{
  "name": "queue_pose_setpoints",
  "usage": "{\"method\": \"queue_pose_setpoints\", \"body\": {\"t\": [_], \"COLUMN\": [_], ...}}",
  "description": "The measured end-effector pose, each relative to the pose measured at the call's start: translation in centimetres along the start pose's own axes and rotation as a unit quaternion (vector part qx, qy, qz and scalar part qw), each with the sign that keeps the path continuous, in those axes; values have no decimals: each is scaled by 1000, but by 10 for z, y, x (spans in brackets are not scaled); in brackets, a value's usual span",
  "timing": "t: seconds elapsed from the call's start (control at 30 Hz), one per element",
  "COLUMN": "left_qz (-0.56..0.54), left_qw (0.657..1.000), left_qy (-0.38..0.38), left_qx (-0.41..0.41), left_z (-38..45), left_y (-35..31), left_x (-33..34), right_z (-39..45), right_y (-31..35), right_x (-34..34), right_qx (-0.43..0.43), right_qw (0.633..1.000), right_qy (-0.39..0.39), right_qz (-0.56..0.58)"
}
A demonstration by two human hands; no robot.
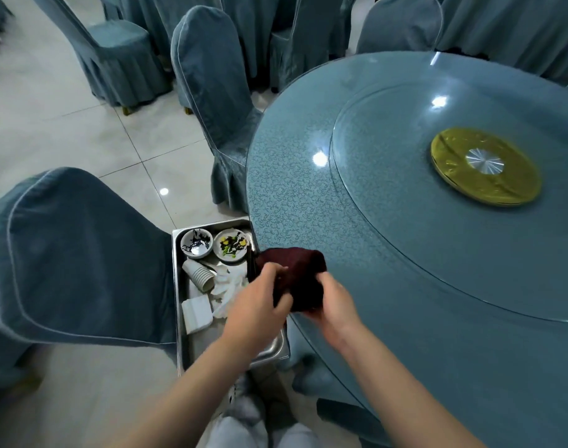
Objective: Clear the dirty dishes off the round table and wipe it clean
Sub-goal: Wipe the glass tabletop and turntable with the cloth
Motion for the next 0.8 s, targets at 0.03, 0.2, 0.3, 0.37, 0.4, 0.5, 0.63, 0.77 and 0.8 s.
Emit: {"method": "queue_pose_setpoints", "body": {"t": [0.03,0.2,0.3,0.37,0.4,0.5,0.63,0.77,0.8], "left_qz": [-6,-48,-106,-169,-201,-316,-477,-548,-542], "left_qw": [1000,996,988,983,978,933,847,786,788], "left_qy": [6,47,98,72,38,-29,12,48,58], "left_qx": [4,58,59,4,-40,-169,-232,-281,-288], "left_z": [-6,-30,-43,-48,-50,-57,-64,-69,-70], "left_y": [3,23,46,74,90,131,162,190,200], "left_x": [7,23,23,17,11,2,12,33,40], "right_z": [-1,7,10,10,9,10,16,35,44], "right_y": [-6,-28,-38,-38,-38,-47,-80,-106,-116], "right_x": [11,28,30,40,45,60,81,91,92], "right_qx": [23,14,-32,-70,-82,-69,25,5,-11], "right_qw": [997,999,995,984,978,975,981,961,946], "right_qy": [29,34,9,35,49,90,142,126,124], "right_qz": [67,30,-94,-162,-185,-189,-130,-246,-300]}}
Point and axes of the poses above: each hand's wrist, its own z-axis towards the middle knuckle, its own x-axis out of the palm, y = z × x, the point moved 8 cm from there along z, towards the middle knuckle, and after that the axes turned 3 degrees about z, right-handed, at the moved point
